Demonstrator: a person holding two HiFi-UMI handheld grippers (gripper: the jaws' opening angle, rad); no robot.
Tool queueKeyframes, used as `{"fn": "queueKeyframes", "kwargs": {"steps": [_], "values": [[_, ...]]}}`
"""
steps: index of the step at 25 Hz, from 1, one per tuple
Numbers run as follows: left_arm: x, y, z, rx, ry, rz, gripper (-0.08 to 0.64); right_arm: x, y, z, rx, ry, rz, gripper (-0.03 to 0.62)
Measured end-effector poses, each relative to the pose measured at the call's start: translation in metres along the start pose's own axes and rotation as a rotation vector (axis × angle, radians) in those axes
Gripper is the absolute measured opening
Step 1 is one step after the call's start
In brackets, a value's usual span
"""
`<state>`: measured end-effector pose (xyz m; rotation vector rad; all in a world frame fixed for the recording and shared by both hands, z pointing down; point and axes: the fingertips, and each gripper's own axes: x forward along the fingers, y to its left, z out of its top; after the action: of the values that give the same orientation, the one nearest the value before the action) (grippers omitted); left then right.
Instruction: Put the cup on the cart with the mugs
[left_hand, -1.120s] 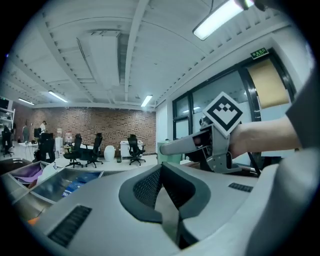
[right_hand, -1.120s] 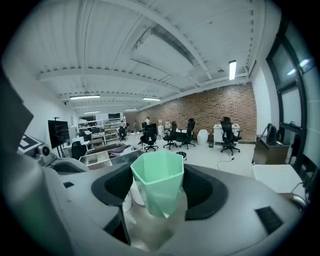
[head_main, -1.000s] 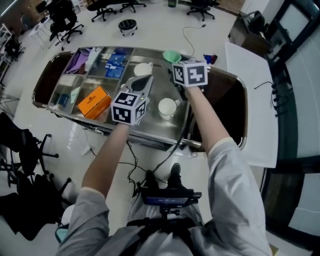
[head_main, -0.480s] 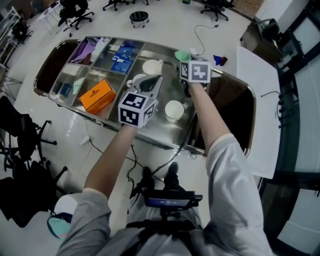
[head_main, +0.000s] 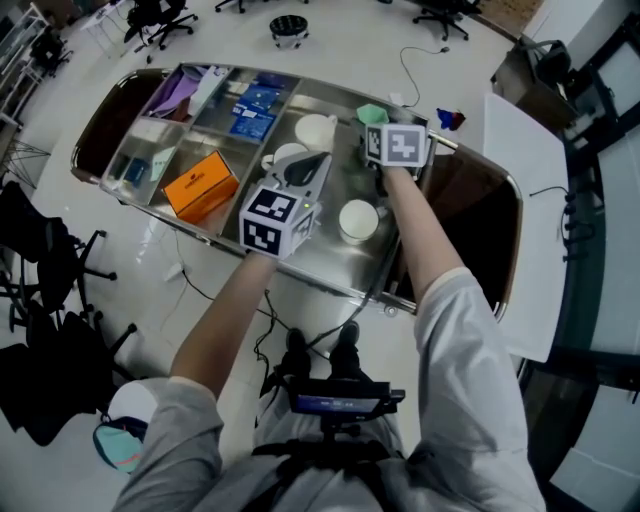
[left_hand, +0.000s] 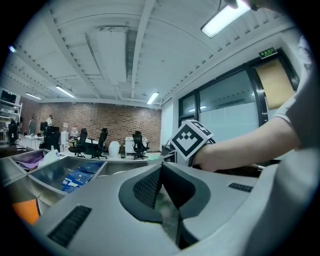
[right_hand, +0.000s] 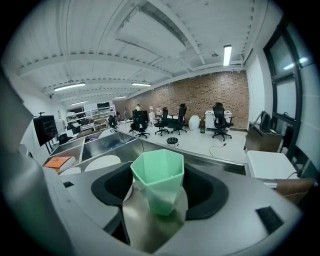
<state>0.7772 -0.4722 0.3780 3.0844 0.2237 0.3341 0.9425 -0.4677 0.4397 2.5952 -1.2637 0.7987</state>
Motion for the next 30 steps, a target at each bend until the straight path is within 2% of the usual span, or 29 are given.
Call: {"fn": "queueKeyframes", "kwargs": {"steps": [11, 13, 30], "values": [[0.000, 0.002, -0.002, -0.002, 0.001, 0.002, 0.006, 0.007, -0.003, -0.016, 0.014, 0.046, 0.019, 0.327], [0.001, 0.002, -0.003, -0.001, 0.004, 0.002, 0.006, 0.008, -0.003, -0.019, 0.008, 0.055, 0.019, 0.355], [-0.006, 0.011, -0.006, -0.002, 0.010, 0.019, 0.006, 0.002, -0.007, -0.011, -0.010, 0.034, -0.007, 0.380]]}}
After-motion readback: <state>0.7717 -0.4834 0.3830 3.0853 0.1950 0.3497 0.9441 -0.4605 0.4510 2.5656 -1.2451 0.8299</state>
